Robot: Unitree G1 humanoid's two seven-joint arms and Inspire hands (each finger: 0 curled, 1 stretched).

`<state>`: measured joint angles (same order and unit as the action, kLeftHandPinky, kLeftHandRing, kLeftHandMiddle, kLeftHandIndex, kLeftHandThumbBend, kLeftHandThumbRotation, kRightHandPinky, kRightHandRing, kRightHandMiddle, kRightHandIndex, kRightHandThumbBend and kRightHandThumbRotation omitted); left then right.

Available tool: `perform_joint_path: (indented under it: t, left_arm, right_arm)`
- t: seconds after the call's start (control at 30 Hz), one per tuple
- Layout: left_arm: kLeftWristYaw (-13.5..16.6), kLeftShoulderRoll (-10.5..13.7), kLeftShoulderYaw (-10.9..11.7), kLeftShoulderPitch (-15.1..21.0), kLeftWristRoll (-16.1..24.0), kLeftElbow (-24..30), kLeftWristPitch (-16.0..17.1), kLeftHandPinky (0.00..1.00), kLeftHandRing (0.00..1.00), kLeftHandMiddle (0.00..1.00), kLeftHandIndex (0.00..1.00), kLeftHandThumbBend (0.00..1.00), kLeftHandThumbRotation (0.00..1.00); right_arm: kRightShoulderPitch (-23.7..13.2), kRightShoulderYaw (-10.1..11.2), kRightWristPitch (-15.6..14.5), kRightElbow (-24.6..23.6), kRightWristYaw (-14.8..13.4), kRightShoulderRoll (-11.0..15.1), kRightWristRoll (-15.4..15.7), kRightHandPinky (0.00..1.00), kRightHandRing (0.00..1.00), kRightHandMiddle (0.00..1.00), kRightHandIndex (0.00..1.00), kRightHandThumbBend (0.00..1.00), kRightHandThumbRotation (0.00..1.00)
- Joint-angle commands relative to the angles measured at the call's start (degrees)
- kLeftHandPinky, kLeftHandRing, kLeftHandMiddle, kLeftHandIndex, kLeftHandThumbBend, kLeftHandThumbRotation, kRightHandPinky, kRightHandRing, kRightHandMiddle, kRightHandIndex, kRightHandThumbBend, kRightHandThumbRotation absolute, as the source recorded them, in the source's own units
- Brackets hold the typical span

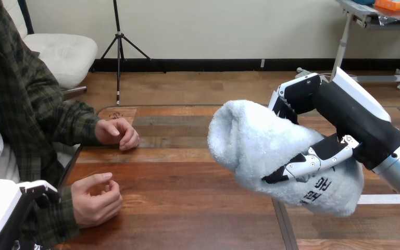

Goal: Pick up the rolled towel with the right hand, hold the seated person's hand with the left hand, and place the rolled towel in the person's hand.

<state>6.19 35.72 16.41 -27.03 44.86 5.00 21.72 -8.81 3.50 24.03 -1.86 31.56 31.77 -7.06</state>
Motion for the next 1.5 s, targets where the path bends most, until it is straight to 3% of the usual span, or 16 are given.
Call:
perform_joint_path:
  t: [0.0,0.5,0.83,1.17,1.47]
  left_arm:
    - [2.0,0.5,-0.3,2.6,1.4,2.7,-1.4,0.57,0.64,0.68,0.72,0.98,0.0]
    - [0.8,-1.2,-2.3,3.3,5.8,4.8,-9.5,0.73,0.79,0.8,0.84,1.0,0.09]
    - [1.9,-1.2,-4.5,4.6,7.0,3.2,-12.6,0.77,0.84,0.84,0.86,1.0,0.13]
    - [-0.6,-1.2,-7.2,6.6,9.2,2.3,-18.4,0.82,0.88,0.88,0.89,1.0,0.19]
    - [-0.9,-0.6,-9.4,8.6,9.8,0.0,-21.2,0.85,0.9,0.9,0.9,1.0,0.2]
  right_arm:
    - [-1.9,2.7,0.5,-1.6,0.1,0.8,-2.1,0.11,0.17,0.23,0.29,0.75,0.0]
    - [-2.6,2.9,1.0,-0.7,1.7,0.1,-3.8,0.1,0.15,0.22,0.28,0.74,0.0]
    - [-2.8,2.9,0.5,-0.8,2.4,0.0,-4.3,0.09,0.15,0.22,0.27,0.74,0.0]
    - [-2.8,2.9,1.4,-1.1,2.0,-0.1,-3.2,0.09,0.14,0.21,0.27,0.74,0.0]
    - [-2.8,3.0,2.1,-1.1,1.9,0.0,-2.5,0.09,0.14,0.21,0.26,0.75,0.0]
